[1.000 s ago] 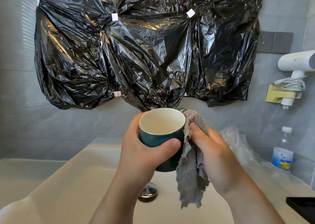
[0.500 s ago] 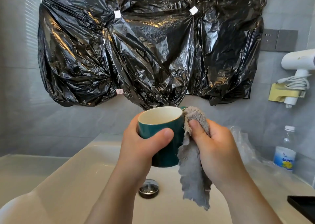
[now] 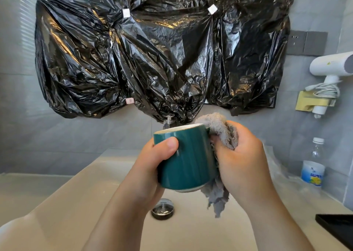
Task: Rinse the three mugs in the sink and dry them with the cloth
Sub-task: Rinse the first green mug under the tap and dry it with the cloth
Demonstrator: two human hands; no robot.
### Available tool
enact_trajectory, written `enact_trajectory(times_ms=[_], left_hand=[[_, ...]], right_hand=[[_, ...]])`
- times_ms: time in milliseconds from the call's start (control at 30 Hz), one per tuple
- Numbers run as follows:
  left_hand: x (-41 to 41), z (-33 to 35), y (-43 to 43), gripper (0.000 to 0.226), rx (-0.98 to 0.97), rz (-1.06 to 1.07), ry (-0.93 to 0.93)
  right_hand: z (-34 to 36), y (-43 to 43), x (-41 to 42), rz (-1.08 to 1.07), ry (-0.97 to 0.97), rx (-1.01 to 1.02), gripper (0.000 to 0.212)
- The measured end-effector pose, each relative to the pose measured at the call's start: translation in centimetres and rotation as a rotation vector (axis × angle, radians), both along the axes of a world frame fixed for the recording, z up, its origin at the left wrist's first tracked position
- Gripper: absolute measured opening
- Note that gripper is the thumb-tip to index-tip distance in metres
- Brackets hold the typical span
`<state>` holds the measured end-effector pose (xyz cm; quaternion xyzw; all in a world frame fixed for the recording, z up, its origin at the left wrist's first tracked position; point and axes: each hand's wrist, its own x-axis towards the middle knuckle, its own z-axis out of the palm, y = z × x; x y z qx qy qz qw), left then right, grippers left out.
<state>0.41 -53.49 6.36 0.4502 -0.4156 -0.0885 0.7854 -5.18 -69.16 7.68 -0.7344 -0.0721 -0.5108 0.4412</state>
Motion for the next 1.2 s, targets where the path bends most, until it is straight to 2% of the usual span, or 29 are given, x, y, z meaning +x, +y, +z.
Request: enact_trajectory(times_ms=[100,167,233,300,333,433,533,600,700,767,833,933,1000,1133,1200], left_hand=[[0.1,-0.1,-0.2,0.050,0.015,0.069,0.058],[0.2,-0.1,-0.1,0.047,0.000,0.073,0.078],[0.2,0.0,0.1,0.043,-0.012,0.065,0.098],[0.1,0.1,0.0,0.041,-0.017,0.060,0.125],[0.0,0.0,-0.1,0.042,-0.020,0.056,0.131],[-0.1,0.0,-0.3,0.043,-0.014,0.036,0.136],[0.0,0.0,0.0,0.042,-0.001,0.016,0.159],[0.1,0.0,0.2,0.041,-0.007,-0.015,0.152],[0.1,0.0,0.2,0.039,-0.013,-0.030,0.150],[0.1,0.1,0.0,0.042,0.008,-0.022,0.155],[0.1,0.0,0.0,0.043,0.022,-0.012,0.162],[0.2,0.1,0.2,0.045,-0.005,-0.015,0.168],[0.1,0.1,0.3,0.050,-0.023,-0.022,0.164],[0.1,0.1,-0.1,0.044,-0.018,0.016,0.145],[0.2,0.1,-0.2,0.042,-0.008,0.041,0.145]], right_hand=[[-0.4,0.3,0.2,-0.242,0.014,-0.086,0.006],[-0.5,0.2,0.2,-0.309,0.112,-0.182,0.014],[0.0,-0.6,-0.2,-0.162,0.245,-0.186,0.009],[0.4,-1.0,-0.9,-0.003,0.336,-0.159,0.015],[0.3,-1.0,-1.0,-0.018,0.311,-0.174,0.016],[0.0,-0.2,-0.9,-0.276,0.098,-0.254,0.013],[0.0,-0.3,-0.8,-0.417,0.028,-0.334,0.035],[0.2,-0.8,-0.7,-0.430,-0.024,-0.384,0.038],[0.2,-0.6,-0.7,-0.146,-0.007,-0.297,0.026],[0.0,-0.7,-0.4,-0.017,0.035,-0.243,0.031],[-0.4,-0.6,0.0,-0.036,0.006,-0.204,0.025],[-0.3,0.0,-0.1,-0.113,-0.052,-0.114,0.005],[-0.1,0.3,-0.3,-0.171,-0.043,-0.098,0.020],[-0.1,0.5,-0.1,-0.253,0.040,-0.026,0.052],[-0.5,0.7,0.3,-0.235,0.045,0.005,0.051]])
